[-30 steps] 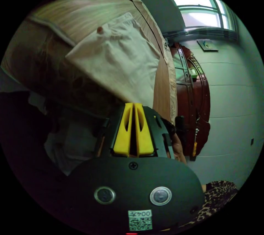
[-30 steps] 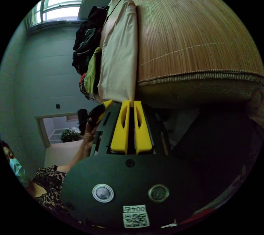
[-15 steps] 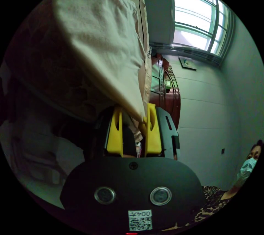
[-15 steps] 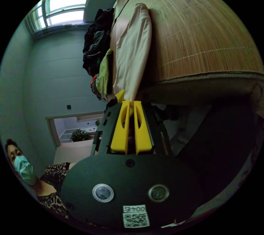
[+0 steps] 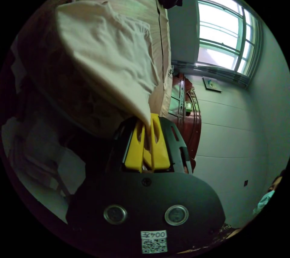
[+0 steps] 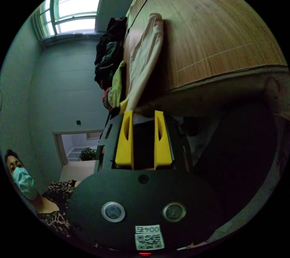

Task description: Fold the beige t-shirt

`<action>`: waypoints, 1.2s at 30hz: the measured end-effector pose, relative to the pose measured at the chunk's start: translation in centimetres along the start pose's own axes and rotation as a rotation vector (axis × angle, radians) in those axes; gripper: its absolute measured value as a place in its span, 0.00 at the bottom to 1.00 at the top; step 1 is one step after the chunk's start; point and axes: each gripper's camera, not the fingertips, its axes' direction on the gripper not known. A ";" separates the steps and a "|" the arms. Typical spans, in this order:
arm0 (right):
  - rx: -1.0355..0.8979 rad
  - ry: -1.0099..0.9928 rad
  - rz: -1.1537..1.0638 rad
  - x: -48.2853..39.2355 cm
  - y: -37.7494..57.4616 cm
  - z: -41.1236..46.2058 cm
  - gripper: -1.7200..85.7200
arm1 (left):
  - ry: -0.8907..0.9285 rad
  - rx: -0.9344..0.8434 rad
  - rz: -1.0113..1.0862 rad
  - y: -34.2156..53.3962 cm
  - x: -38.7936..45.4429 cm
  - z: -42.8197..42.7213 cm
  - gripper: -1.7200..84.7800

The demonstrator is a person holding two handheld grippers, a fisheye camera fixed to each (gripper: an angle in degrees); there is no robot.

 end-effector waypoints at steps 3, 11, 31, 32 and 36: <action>0.011 -0.056 0.031 0.7 -2.5 -0.2 0.19 | 0.020 0.004 -0.010 -0.4 1.2 -1.2 0.08; -0.012 -0.089 0.070 0.4 -9.7 2.4 0.24 | 0.025 -0.026 0.002 -1.3 4.2 -3.6 0.08; -0.061 0.059 0.034 -5.1 -18.7 11.1 0.08 | -0.034 -0.079 0.142 -4.3 11.2 -11.0 0.08; -0.049 0.072 0.020 -6.1 -18.7 11.2 0.08 | -0.035 -0.076 0.152 -4.3 11.5 -11.4 0.08; -0.021 0.085 -0.028 -9.8 -18.9 11.3 0.07 | -0.038 -0.074 0.193 -4.4 12.9 -12.8 0.09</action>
